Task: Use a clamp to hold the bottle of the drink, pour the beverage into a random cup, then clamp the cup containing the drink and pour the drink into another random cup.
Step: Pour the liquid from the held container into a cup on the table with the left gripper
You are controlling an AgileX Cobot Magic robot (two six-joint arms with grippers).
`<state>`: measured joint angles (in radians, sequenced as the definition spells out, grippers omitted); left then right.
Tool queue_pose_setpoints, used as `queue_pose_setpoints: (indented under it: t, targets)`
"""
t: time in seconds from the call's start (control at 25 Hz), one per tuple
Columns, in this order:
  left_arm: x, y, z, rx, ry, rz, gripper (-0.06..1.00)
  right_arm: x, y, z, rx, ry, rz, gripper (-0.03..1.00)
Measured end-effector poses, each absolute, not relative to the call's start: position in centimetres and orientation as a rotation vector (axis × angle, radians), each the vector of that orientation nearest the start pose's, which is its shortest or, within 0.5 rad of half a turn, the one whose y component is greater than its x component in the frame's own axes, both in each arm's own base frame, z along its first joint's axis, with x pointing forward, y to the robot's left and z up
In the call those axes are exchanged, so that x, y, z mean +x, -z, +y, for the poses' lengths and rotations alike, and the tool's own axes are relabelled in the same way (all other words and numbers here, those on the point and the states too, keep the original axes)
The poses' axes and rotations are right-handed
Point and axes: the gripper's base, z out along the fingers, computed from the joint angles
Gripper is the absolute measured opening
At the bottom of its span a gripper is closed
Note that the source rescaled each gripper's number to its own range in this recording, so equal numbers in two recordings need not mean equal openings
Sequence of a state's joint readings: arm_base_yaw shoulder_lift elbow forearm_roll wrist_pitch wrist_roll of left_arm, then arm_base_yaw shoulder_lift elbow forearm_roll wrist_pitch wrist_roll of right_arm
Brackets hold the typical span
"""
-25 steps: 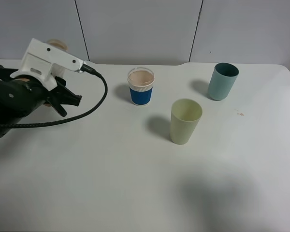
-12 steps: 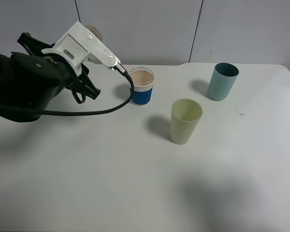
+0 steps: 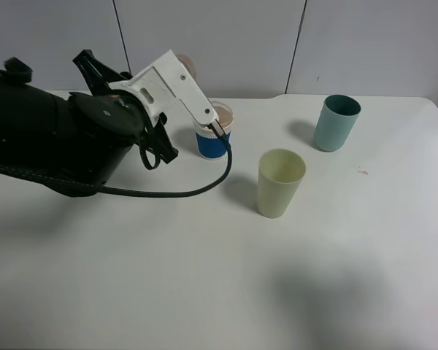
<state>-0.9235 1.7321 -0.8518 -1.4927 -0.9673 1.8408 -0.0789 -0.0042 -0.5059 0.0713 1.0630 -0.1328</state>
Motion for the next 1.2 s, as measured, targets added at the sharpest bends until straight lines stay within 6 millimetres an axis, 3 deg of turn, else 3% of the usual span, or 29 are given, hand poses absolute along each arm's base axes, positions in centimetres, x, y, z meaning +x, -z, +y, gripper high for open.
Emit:
queue_pose_setpoints:
  t: [0.48,0.88,1.2]
  targets:
    - [25.9,-17.2,-25.2,1.022,-0.832,1.824,0.05,-0.6,-27.9,0.6,-0.059,0.048,2.034,1.00]
    - [25.9,-15.6,-27.7,1.173,-0.888,1.770,0.05,-0.6,-27.9,0.6,-0.059,0.048,2.034,1.00]
    - [25.8,-15.9,-28.3,1.262,-0.939,1.673,0.05,-0.6,-27.9,0.6,-0.059,0.048,2.034,1.00]
